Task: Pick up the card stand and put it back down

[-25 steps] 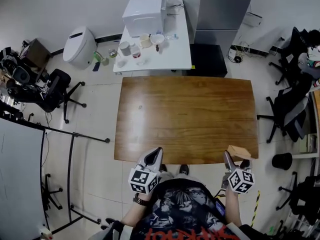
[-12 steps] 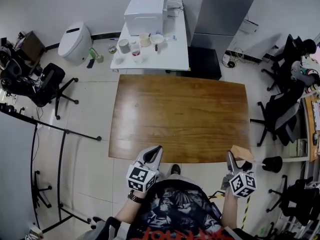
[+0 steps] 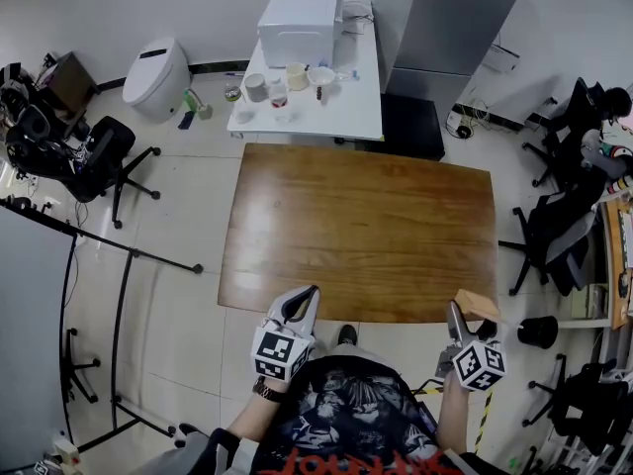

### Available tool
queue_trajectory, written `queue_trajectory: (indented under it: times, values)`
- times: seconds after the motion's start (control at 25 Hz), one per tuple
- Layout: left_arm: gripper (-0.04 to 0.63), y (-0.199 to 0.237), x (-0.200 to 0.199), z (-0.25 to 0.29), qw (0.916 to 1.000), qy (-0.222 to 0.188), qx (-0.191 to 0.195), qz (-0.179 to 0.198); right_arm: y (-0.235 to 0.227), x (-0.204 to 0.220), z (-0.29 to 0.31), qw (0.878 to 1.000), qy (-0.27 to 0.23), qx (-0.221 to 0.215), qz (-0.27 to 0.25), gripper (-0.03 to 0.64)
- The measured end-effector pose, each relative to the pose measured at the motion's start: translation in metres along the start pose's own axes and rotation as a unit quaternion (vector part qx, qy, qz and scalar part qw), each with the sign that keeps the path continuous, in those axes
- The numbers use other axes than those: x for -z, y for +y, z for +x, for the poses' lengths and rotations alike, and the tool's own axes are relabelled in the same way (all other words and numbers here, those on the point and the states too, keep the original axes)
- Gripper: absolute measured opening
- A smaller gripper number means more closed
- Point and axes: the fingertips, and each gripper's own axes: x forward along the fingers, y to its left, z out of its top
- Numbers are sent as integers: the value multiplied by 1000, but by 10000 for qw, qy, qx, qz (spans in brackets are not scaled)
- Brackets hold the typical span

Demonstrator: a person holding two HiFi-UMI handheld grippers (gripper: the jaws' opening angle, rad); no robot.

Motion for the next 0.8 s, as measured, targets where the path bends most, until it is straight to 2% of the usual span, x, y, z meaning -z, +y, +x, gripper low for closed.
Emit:
queue_trajectory:
  times: [0.48,0.64,0.8]
  values:
    - [-9,7,-2,-7,9997,-26,-211,-135,20,6,23,9989,236,-363,-195,529]
    - [-9,1,-2,-9,9993,-68,-271,-251,47,34,60,9918,656,-872,-668,528]
    - [-9,11,2,-34,9973,-162,-572,-434,117,79,114,9758,930,-1564,-1212,528]
